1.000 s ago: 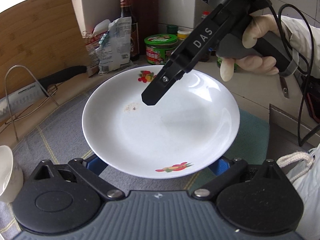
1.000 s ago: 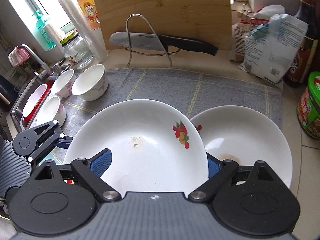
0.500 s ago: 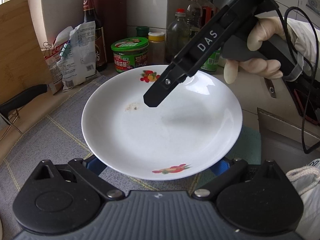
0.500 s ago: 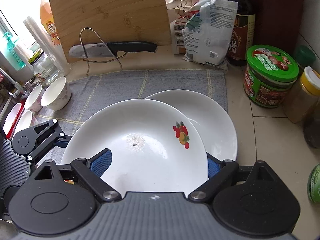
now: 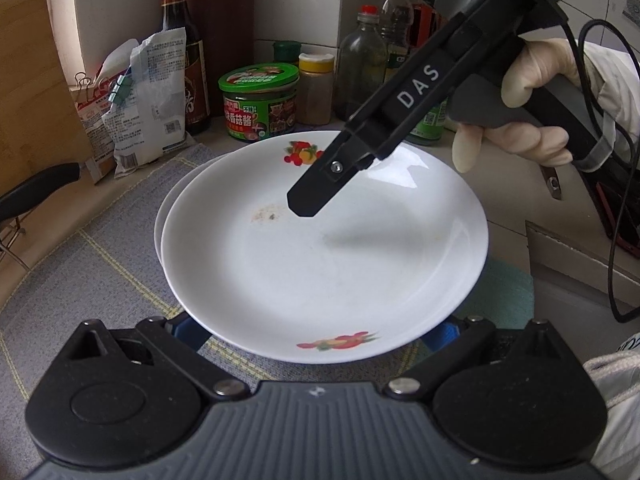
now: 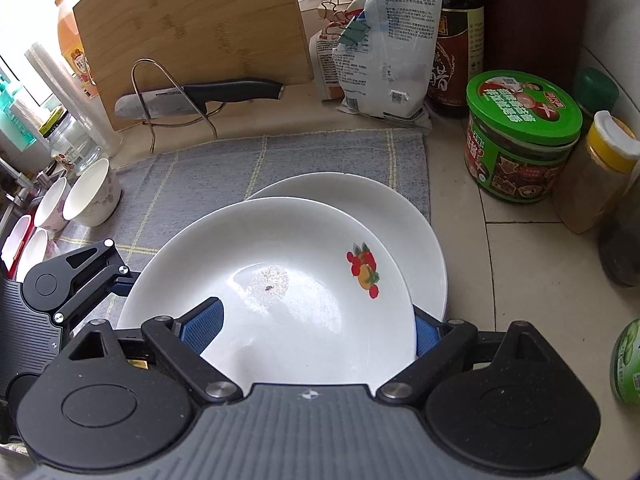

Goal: Organize plates and bowls
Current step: 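Lower the white flower plate onto the plate stack with both tools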

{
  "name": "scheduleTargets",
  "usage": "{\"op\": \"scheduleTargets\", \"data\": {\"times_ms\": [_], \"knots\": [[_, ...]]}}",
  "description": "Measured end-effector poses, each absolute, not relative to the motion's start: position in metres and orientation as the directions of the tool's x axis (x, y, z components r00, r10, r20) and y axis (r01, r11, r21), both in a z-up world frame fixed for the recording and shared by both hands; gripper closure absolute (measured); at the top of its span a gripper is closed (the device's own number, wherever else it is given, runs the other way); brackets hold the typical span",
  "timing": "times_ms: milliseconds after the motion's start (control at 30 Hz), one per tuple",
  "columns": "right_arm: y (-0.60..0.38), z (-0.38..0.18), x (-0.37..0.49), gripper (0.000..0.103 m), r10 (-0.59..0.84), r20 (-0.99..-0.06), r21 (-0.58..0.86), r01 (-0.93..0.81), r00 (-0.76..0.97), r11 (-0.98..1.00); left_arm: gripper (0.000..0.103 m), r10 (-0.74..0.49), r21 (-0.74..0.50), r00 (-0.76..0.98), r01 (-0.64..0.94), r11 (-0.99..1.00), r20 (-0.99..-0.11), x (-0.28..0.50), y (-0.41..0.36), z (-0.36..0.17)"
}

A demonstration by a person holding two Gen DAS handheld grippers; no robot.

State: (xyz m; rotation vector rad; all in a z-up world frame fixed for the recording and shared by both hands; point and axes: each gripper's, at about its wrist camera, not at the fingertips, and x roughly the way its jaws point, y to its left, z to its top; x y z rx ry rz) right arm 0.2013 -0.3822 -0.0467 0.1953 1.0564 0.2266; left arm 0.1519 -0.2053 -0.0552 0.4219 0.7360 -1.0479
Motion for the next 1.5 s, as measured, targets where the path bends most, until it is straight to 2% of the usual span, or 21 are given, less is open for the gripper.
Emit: {"op": "scheduleTargets", "data": {"times_ms": [1500], "knots": [[-0.383,-0.062,0.208,0.006,0.273,-0.863,0.263,-0.082,0.425,0.961,0.003,-0.565,0.014,0.301,0.890,0.455,-0.769,0.158,-0.212,-0.055]]}}
